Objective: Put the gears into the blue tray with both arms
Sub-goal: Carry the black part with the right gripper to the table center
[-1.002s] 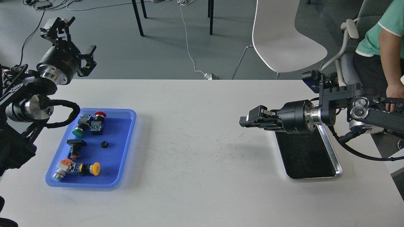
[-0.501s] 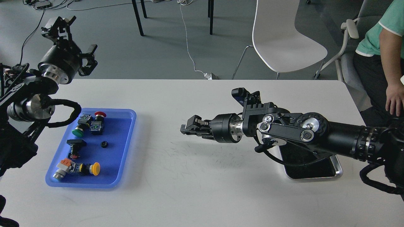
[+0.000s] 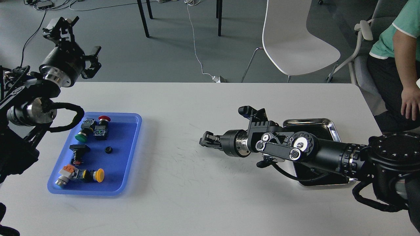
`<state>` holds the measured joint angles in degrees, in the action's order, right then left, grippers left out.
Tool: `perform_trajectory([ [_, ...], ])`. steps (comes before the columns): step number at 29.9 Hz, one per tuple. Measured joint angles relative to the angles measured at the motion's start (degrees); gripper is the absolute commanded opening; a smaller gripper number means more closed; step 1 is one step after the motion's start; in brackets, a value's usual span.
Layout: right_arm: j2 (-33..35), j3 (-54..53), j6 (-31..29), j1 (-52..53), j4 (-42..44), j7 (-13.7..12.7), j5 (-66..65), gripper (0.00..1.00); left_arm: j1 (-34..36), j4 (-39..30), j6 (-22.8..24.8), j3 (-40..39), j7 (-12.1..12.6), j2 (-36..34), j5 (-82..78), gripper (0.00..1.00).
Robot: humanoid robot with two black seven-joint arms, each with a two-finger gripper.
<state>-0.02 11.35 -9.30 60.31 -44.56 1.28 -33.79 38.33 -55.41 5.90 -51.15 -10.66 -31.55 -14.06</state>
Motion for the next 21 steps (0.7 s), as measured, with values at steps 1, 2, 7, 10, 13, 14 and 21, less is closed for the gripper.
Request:
perform_trajectory([
  [1, 0.0, -0.1, 0.0, -0.1, 0.0, 0.0, 0.2, 0.02, 0.0, 0.0, 0.0, 0.0, 0.0, 0.0, 0.0, 0.98],
  [2, 0.0, -0.3, 0.0, -0.2, -0.1, 0.0, 0.4, 0.02, 0.0, 0.0, 0.0, 0.0, 0.0, 0.0, 0.0, 0.98],
  [7, 0.1, -0.9, 0.0, -0.9, -1.5, 0.1, 0.7, 0.02, 0.0, 0.0, 0.0, 0.0, -0.1, 0.2, 0.0, 0.98],
  [10, 0.0, -1.9, -0.1, -1.5, -3.3, 0.3, 1.3, 0.03, 0.0, -0.1, 0.0, 0.0, -0.1, 0.2, 0.0, 0.98],
  [13, 0.0, -3.3, -0.2, -1.8, -5.0, 0.5, 3.3, 0.03, 0.0, -0.1, 0.0, 0.0, -0.1, 0.2, 0.0, 0.98],
  [14, 0.0, -3.6, -0.3, -1.8, -5.6, 0.5, 4.2, 0.03, 0.0, -0.1, 0.0, 0.0, -0.1, 0.2, 0.0, 0.98],
  [21, 0.0, -4.0, -0.4, -2.0, -7.1, 0.9, 6.3, 0.07, 0.0, -0.1, 0.0, 0.0, -0.1, 0.1, 0.0, 0.98],
])
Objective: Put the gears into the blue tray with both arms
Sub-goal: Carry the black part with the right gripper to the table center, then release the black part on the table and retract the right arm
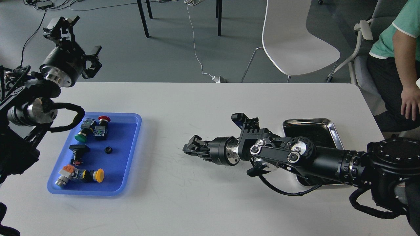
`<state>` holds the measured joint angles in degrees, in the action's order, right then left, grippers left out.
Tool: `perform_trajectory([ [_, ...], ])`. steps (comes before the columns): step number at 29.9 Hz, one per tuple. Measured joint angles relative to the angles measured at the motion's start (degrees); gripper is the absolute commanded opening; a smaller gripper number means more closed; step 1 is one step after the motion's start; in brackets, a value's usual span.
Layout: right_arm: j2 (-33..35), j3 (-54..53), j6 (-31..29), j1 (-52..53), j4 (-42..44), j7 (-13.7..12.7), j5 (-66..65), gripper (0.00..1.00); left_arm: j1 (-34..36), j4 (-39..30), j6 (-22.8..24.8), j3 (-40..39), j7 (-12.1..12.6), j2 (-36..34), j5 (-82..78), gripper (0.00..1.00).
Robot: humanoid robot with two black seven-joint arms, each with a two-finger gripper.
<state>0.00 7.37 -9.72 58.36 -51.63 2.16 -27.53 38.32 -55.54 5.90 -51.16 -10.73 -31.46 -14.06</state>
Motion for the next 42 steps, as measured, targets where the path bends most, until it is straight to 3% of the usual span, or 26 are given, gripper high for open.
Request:
perform_trajectory([
  [8, 0.0, 0.0, -0.2, -1.3, 0.1, -0.4, 0.0, 0.26, 0.0, -0.1, 0.0, -0.1, 0.0, 0.0, 0.0, 0.98],
  [12, 0.0, 0.1, 0.2, -1.9, 0.1, -0.5, 0.0, 0.47, 0.0, -0.1, 0.0, -0.1, 0.0, 0.1, 0.0, 0.98],
  [16, 0.0, 0.1, 0.4, -2.2, 0.0, -0.5, 0.0, 0.81, 0.0, -0.4, -0.1, -0.1, 0.0, 0.1, 0.0, 0.98],
  [18, 0.0, 0.0, 0.5, -2.3, 0.0, -0.4, 0.0, 0.92, -0.1, -0.6, -0.1, -0.1, 0.0, 0.1, 0.0, 0.98],
  [22, 0.0, -0.3, 0.8, -2.2, 0.1, -0.2, 0.1, 0.97, -0.1, -0.6, -0.1, -0.1, 0.0, 0.1, 0.0, 0.98],
  [30, 0.0, -7.5, -0.2, -1.3, -0.2, -0.2, 0.2, 0.97, -0.2, -0.6, -0.1, 0.3, 0.0, -0.1, 0.0, 0.98],
  [35, 0.3, -13.7, -1.1, -0.8, -4.9, -0.2, 0.4, 0.97, -0.2, -0.6, -0.4, 0.8, 0.0, -0.9, -0.1, 0.98],
  [42, 18.4, -25.8, -2.2, -3.6, -11.8, 0.0, 3.6, 0.97, -0.2, -2.4, -0.6, 1.0, 0.5, -3.6, -0.9, 0.98],
])
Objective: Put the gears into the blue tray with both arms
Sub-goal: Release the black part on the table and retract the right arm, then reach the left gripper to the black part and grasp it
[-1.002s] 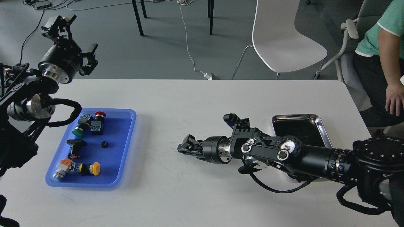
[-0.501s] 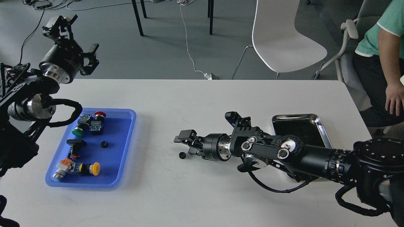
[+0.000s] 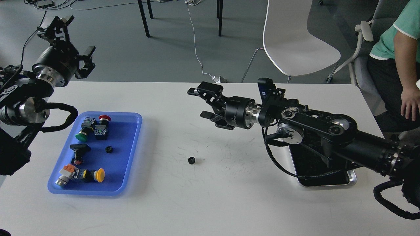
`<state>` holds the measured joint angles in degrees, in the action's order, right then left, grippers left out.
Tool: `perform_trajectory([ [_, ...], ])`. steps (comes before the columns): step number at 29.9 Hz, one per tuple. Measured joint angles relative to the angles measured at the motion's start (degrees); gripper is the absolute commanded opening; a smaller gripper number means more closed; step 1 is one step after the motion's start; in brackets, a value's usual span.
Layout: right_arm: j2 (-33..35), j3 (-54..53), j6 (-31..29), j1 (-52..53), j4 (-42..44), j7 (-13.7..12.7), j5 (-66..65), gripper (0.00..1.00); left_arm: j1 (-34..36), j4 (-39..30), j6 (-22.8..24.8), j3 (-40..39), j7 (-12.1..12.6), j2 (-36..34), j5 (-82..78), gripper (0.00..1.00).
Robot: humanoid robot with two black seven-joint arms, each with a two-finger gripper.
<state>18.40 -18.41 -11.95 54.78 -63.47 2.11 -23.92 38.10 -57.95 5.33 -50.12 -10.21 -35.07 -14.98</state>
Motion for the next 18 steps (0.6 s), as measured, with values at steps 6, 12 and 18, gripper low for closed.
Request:
perform_trajectory([
  [6, 12.7, -17.6, -5.6, -9.4, -0.2, 0.0, 4.9, 0.97, -0.3, -4.3, 0.1, 2.0, 0.6, -2.1, -2.4, 0.98],
  [12, 19.6, -30.5, -10.7, -18.2, 4.8, 0.0, 11.0, 0.97, -0.3, -11.3, -0.2, 8.1, 0.6, -7.0, -4.6, 0.98],
  [18, 20.9, -34.4, -15.8, -19.9, 16.3, 0.1, 18.2, 0.97, -0.4, -21.8, -0.2, 13.8, 0.6, -13.5, -13.0, 0.98],
])
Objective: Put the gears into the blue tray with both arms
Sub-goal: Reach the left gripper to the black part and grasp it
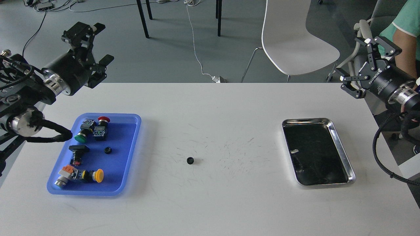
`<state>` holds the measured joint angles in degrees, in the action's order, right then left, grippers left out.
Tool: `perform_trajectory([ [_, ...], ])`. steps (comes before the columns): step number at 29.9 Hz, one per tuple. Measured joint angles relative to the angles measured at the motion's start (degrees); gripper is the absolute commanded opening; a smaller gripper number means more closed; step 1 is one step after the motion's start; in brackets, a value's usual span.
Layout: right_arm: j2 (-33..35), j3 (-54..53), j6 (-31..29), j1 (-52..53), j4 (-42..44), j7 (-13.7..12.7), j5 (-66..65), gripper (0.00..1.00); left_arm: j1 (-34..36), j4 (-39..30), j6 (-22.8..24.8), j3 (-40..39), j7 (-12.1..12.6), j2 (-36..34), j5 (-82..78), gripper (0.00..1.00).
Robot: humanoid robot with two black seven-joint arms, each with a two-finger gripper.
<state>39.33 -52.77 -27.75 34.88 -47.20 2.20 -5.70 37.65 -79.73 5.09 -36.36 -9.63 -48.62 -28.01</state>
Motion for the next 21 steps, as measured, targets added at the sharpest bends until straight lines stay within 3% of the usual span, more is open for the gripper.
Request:
perform_trajectory([
  [5, 0.1, -0.2, -0.2, -1.0, 4.9, 0.0, 4.0, 0.97, -0.2, -7.6, 0.0, 3.2, -0.1, -3.5, -16.7, 0.98],
  [11, -0.2, -0.2, -0.3, -2.9, 4.9, 0.0, 6.7, 0.97, -0.7, -12.7, 0.0, 8.5, -0.2, -2.6, -42.9, 0.98],
  [16, -0.8, 0.4, -0.3, -3.1, 4.8, 0.0, 6.8, 0.97, -1.0, -13.0, 0.1, 14.7, 0.5, 1.6, -67.8, 0.98],
  [21, -1.1, 0.7, -0.3, -3.4, 4.6, 0.0, 6.8, 0.97, -1.4, -8.5, 0.0, 18.6, 1.2, 8.7, -90.4, 0.97],
])
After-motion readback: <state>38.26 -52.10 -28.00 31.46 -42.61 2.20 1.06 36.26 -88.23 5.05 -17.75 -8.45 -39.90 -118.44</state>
